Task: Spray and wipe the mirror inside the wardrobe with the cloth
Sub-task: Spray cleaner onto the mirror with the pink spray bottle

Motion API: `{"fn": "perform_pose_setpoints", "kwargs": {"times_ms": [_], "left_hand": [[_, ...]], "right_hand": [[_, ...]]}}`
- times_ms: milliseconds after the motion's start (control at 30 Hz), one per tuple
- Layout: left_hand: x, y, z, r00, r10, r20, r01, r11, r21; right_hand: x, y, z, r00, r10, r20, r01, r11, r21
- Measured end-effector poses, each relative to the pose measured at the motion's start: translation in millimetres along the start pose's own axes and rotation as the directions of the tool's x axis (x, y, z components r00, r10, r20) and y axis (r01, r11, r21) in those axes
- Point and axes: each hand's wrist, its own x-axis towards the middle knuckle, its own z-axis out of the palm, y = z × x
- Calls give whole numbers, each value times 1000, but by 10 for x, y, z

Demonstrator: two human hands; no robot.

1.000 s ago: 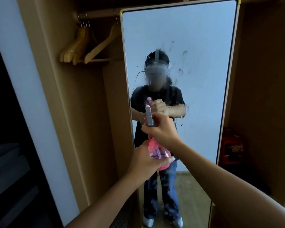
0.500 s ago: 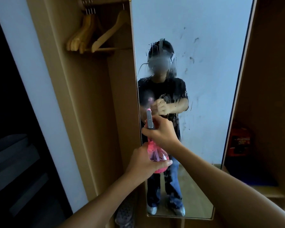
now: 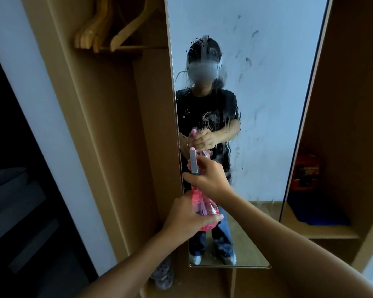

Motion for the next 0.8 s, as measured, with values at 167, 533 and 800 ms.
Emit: {"fn": "perform_pose_setpoints", "kwargs": {"times_ms": [167, 533, 800], "left_hand": [[-47, -38, 82, 999, -11, 50, 12, 1000, -28], [29, 65, 317, 996, -6, 84, 7, 1000, -13], [70, 148, 539, 994, -16, 111, 24, 997, -75]], "right_hand": [[-68, 91, 0, 998, 60, -15, -60, 997, -41], [-170, 256, -223, 991, 86, -103, -91, 994, -54], [-240, 297, -425, 983, 117, -139, -129, 988, -84]]}}
